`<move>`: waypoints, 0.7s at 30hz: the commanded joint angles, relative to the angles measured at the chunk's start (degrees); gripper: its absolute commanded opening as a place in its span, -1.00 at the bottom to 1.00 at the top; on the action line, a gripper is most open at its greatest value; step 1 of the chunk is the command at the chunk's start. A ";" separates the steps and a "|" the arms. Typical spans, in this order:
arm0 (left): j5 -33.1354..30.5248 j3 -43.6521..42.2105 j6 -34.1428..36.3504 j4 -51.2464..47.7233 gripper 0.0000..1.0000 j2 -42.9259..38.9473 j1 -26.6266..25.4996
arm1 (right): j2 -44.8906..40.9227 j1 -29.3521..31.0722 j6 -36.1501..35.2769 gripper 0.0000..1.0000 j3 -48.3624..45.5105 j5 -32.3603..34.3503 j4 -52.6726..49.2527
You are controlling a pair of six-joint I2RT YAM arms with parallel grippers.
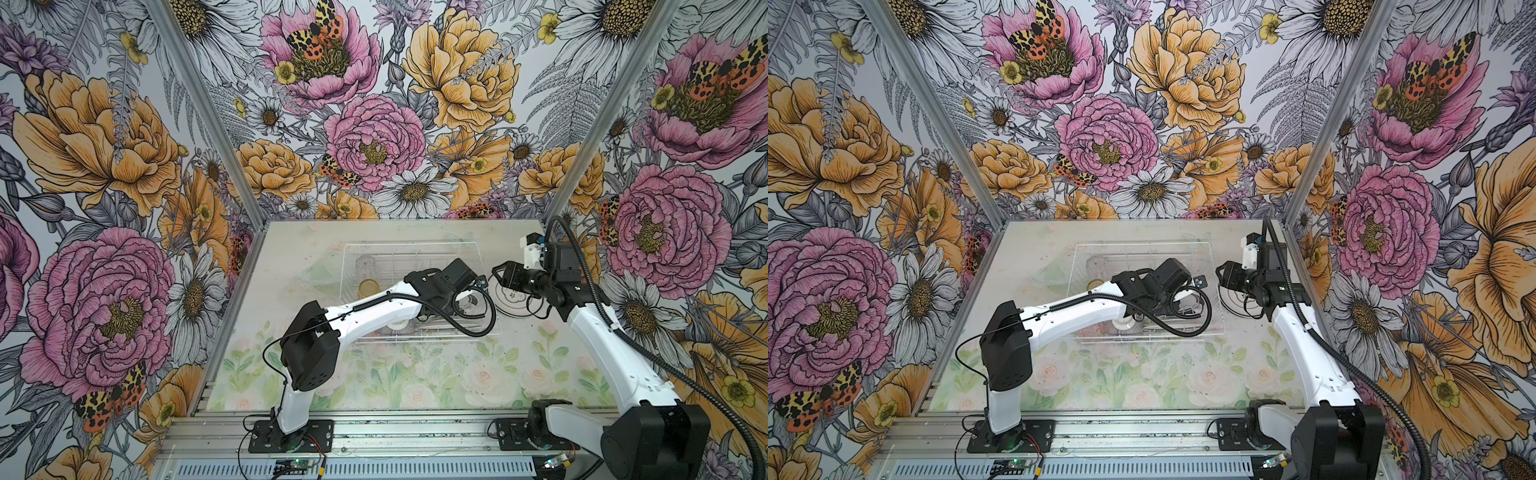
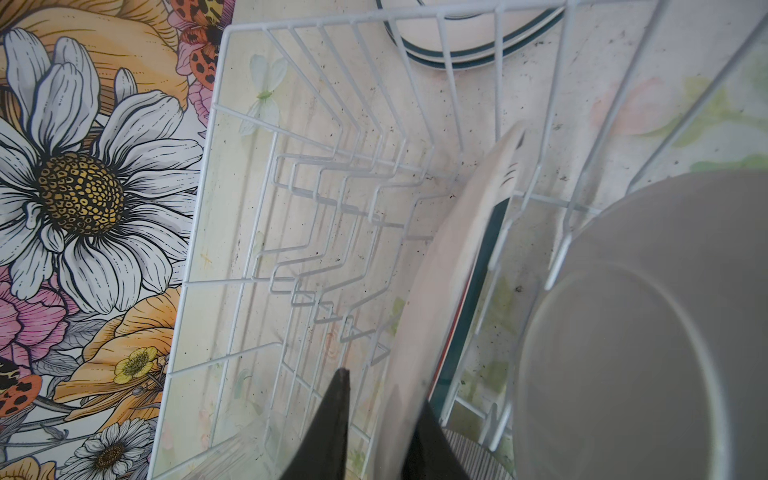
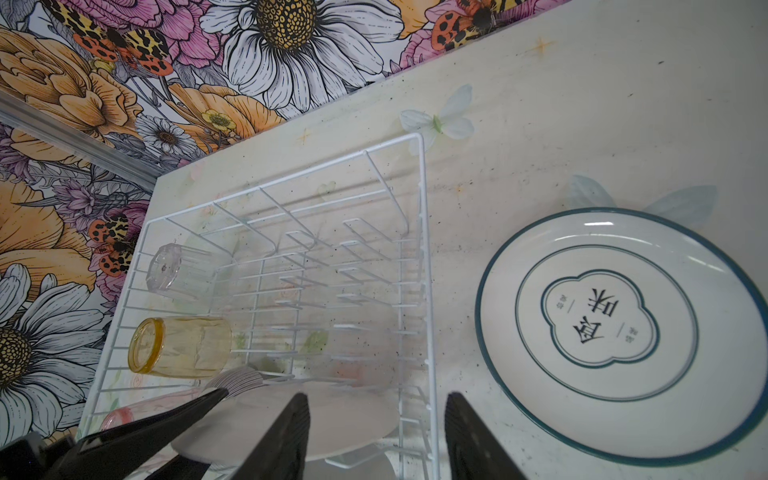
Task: Unload the mixed dishes from the dish rack
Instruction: 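Lower the left gripper onto the rim of the red-and-teal-rimmed plate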
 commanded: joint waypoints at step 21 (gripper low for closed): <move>-1.02 -2.77 0.12 3.34 -0.77 -8.33 0.65 | -0.60 -0.30 -0.44 0.09 -0.43 -0.10 0.82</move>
